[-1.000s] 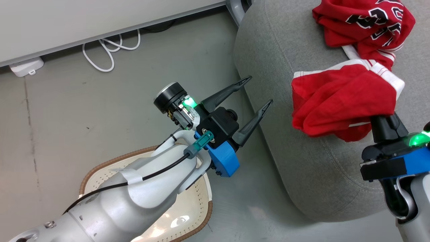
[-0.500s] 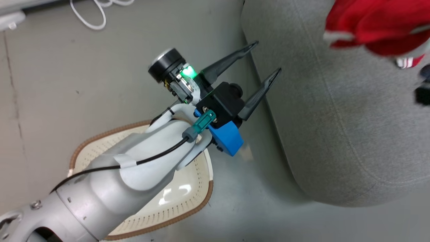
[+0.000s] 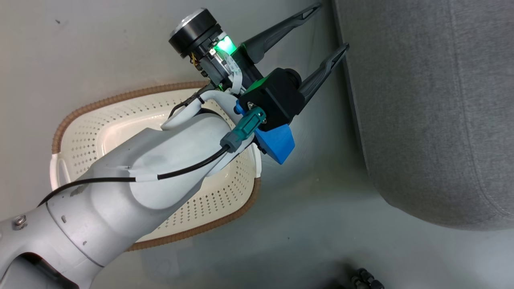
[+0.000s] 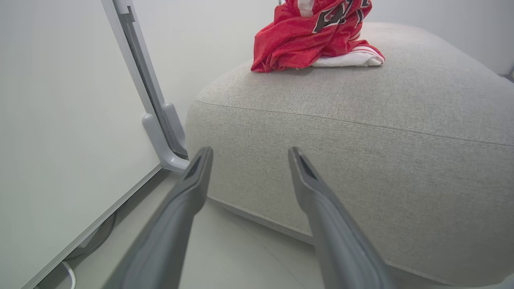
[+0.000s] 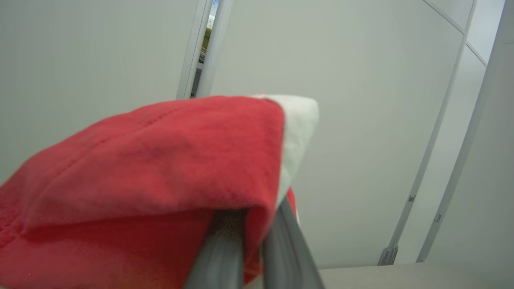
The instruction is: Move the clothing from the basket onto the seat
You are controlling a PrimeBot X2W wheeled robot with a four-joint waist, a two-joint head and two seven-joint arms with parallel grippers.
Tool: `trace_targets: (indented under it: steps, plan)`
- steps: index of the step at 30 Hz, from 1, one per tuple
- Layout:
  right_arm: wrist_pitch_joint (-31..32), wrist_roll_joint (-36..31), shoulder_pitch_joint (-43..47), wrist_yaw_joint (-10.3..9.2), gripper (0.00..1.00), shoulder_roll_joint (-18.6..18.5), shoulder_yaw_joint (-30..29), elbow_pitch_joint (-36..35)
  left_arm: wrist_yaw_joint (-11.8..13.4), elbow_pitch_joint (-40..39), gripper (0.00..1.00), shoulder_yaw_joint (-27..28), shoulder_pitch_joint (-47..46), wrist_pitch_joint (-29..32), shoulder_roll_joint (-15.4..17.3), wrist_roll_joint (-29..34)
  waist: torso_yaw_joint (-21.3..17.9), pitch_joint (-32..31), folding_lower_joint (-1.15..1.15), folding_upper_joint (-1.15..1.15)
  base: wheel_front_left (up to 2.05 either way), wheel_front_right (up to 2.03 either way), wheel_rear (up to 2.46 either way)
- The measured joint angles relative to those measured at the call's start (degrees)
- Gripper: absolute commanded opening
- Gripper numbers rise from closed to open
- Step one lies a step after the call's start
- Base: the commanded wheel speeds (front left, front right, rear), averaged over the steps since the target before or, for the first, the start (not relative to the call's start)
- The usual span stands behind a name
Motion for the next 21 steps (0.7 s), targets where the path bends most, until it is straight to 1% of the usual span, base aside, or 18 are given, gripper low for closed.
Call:
trace_targets:
  steps: [2,7,15,21]
  plan:
    - [0.0,0.3,-0.8,-0.01,0.0,-0.5,-1.1,3.0,0.1,-0.3,1.0,-0.1,-0.2,0.0,0.2,0.1,0.1,1.5,0.0,0.0,0.0,0.0,0.0]
    - [0.0,0.1,-0.8,-0.01,0.0,-0.8,-1.9,11.7,0.2,-0.9,1.0,-0.5,-0.9,0.1,0.3,0.4,0.8,4.0,0.0,0.0,0.0,0.0,0.0]
    - [0.0,-0.1,0.4,-0.01,0.0,1.3,-3.9,22.4,0.7,-1.6,1.0,-0.4,-2.1,0.2,0.7,0.5,1.7,5.7,0.0,0.0,0.0,0.0,0.0]
    - [0.0,0.0,0.1,-0.01,0.0,2.5,-3.7,26.9,0.9,-1.7,1.0,-0.4,-2.1,0.1,1.2,0.5,1.6,5.6,0.0,0.0,0.0,0.0,0.0]
